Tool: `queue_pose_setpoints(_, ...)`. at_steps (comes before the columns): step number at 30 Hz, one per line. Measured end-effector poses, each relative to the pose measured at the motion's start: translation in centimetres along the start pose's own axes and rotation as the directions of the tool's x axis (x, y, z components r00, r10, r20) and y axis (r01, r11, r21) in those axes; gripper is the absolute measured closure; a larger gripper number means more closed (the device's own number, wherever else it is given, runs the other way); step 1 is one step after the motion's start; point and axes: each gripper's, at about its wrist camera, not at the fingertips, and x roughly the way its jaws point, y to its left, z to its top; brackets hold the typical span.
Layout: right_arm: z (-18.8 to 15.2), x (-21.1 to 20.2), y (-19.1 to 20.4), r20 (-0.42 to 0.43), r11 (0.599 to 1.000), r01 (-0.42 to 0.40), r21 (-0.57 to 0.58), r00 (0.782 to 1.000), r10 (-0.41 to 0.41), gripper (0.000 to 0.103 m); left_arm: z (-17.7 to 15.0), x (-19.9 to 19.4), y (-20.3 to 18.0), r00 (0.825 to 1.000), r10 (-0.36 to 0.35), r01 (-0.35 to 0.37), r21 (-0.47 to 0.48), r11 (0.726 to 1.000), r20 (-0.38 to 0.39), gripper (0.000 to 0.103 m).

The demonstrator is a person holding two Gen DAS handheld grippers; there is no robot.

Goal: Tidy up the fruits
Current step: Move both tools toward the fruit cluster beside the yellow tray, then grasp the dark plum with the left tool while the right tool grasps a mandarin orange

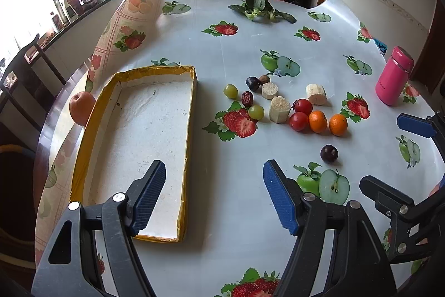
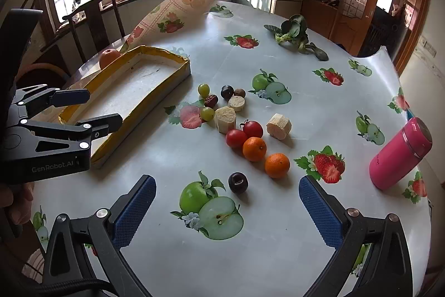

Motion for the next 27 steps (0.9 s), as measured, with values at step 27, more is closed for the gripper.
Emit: queue_pose_setpoints(27,-2.6,3.9,-6.8,-0.073,0.975,-0.048,0.217,0.995,0.065,0.034,-0.2,5.4,-7.7,0.946,-0.291,0.298,0.035,0.954,-0.146,0.031)
